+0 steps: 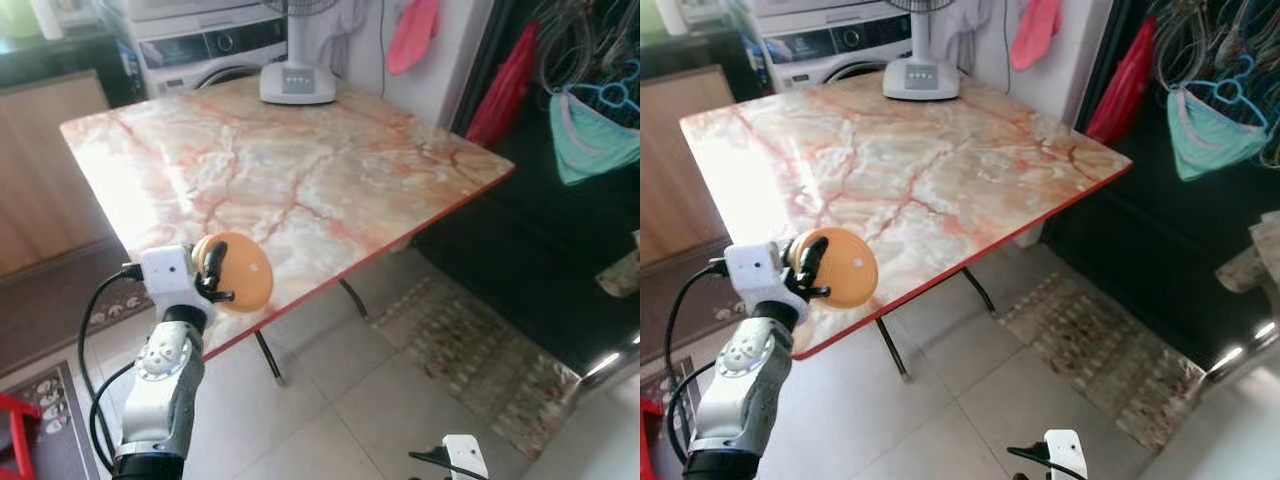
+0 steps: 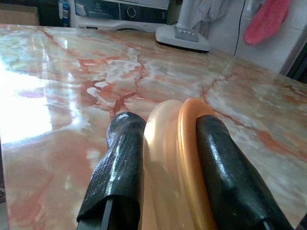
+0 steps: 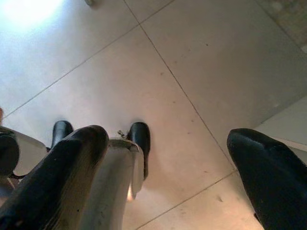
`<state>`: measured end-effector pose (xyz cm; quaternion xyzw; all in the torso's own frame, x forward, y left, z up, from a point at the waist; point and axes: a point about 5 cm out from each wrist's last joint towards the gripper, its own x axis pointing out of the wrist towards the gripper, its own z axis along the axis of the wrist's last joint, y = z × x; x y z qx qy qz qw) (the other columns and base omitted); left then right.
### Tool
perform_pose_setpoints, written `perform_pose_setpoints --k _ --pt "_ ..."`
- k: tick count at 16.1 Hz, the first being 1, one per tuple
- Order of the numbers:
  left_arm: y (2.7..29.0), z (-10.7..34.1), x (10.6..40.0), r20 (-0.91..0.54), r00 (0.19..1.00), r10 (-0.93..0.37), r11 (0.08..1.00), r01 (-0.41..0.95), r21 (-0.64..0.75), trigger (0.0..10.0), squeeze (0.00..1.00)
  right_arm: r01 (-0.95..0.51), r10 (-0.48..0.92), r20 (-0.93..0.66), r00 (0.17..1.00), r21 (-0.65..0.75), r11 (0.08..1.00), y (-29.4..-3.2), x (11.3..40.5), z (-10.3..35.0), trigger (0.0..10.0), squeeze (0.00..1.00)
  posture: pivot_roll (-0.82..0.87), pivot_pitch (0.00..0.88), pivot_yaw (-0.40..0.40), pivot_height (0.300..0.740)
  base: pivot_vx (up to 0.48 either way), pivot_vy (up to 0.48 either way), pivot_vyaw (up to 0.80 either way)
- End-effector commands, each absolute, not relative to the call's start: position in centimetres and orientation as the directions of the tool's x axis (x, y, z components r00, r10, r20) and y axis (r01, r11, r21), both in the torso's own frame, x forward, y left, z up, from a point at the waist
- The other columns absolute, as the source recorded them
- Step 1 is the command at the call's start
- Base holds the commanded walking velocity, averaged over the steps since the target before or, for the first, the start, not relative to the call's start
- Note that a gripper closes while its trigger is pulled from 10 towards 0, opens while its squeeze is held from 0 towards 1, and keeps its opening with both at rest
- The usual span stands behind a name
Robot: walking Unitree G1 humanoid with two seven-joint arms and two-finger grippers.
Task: Restocking fridge
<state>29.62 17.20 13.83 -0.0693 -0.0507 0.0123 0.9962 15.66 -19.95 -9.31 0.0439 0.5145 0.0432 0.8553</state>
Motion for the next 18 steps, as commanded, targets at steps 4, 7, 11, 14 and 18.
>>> perform_pose_setpoints --k 4,7,11,14,18 --pt "17.13 14.17 29.66 0.120 0.992 0.032 0.993 -0.018 -0.115 10.0 0.00 -0.026 0.114 -0.878 0.465 0.115 0.993 -20.15 15.56 -9.32 10.0 0.00 0.08 0.000 -0.027 0.740 0.000 -0.240 -0.40" --pt "17.13 14.11 29.68 0.118 0.992 0.036 0.994 -0.023 -0.108 10.0 0.00 -0.028 0.115 -0.879 0.464 0.115 0.993 -20.15 15.56 -9.32 10.0 0.00 0.08 0.000 -0.027 0.740 0.000 -0.480 -0.27" --pt "17.05 14.27 29.78 0.129 0.991 0.030 0.992 -0.014 -0.129 10.0 0.00 -0.029 0.116 -0.879 0.463 0.116 0.993 -20.12 15.59 -9.31 10.0 0.00 0.09 0.000 -0.028 0.740 0.000 0.000 -0.40" --pt "16.91 14.23 29.78 0.128 0.991 0.023 0.993 -0.008 -0.121 10.0 0.00 -0.034 0.121 -0.879 0.460 0.119 0.992 -20.11 15.57 -9.32 10.0 0.00 0.09 0.000 -0.028 0.740 0.000 0.000 0.00" --pt "16.57 13.91 29.77 0.114 0.993 -0.002 0.993 0.016 -0.121 10.0 0.00 -0.038 0.126 -0.881 0.455 0.122 0.992 -20.10 15.50 -9.34 10.0 0.00 0.08 0.000 -0.029 0.740 0.000 0.000 -0.80"
